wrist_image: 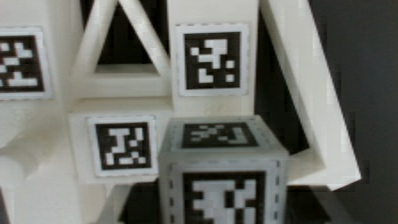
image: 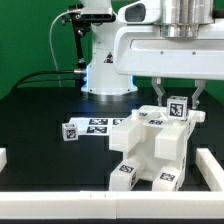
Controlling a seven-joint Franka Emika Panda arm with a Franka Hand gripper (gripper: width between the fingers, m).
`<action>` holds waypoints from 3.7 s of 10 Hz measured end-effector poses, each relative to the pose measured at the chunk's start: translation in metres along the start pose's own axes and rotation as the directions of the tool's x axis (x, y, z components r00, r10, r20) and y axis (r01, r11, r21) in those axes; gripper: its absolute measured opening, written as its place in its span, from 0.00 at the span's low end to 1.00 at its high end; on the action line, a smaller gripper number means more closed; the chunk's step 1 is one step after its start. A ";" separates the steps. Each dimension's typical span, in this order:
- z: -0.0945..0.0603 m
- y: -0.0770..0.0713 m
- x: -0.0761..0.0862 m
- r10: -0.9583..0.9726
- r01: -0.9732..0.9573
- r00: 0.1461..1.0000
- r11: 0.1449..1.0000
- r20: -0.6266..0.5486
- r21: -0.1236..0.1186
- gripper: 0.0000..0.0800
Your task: Assemble chair
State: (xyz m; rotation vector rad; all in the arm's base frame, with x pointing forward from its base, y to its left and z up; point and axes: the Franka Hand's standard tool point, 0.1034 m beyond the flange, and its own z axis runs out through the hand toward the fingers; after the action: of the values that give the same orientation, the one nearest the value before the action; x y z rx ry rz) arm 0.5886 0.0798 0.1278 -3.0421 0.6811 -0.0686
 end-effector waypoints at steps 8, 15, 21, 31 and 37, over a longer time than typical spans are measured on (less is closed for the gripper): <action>0.003 0.000 0.002 -0.002 0.002 1.000 1.000 -0.013 0.003 0.36; 0.003 0.000 0.002 0.044 -0.043 0.999 0.999 -0.013 0.004 0.36; 0.004 -0.002 0.001 0.411 -0.411 0.911 0.911 0.006 0.022 0.36; 0.004 -0.007 0.000 0.440 -0.441 0.898 0.897 0.017 0.039 0.71; 0.004 -0.014 -0.005 -0.184 0.185 0.983 0.982 -0.010 0.040 0.81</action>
Offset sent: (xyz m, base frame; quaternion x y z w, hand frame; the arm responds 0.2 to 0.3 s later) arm -0.0008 -0.0024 -0.0082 -0.0054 0.0140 -0.0060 0.9999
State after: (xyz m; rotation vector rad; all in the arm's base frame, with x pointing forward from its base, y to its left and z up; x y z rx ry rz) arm 0.5903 0.0948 0.1236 -3.0579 0.3907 -0.0947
